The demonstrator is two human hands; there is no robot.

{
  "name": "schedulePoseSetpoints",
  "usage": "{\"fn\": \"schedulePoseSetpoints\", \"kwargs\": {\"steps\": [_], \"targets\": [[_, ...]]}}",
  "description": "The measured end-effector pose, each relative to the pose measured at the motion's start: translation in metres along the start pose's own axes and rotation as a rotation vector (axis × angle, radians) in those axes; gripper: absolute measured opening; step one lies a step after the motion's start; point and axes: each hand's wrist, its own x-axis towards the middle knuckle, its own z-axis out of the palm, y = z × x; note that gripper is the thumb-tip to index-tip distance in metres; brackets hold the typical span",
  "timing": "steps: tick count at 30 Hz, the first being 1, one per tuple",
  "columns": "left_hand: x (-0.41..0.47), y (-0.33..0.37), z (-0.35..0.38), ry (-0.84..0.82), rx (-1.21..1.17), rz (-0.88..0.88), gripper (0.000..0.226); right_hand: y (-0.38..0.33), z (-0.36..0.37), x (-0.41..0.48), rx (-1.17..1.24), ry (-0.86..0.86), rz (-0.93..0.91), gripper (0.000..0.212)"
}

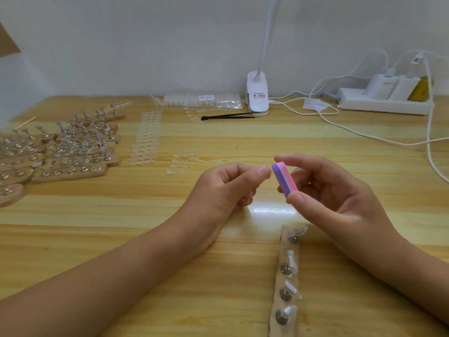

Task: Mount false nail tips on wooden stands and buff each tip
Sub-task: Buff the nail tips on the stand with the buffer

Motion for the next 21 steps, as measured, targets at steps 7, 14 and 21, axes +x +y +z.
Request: {"fn": "schedulePoseSetpoints", "kwargs": {"steps": [7, 14, 21], "targets": [[-0.001, -0.003, 0.000, -0.009, 0.019, 0.014, 0.016, -0.001, -0.001, 0.001, 0.016, 0.003, 0.013, 0.040], [-0.003, -0.002, 0.002, 0.003, 0.024, 0.012, 0.009, -0.001, 0.000, 0.001, -0.005, 0.007, 0.011, 0.039], [-0.010, -0.005, 0.004, -0.192, 0.239, 0.089, 0.016, -0.001, -0.001, 0.002, 0.011, 0.030, -0.012, 0.042]]}}
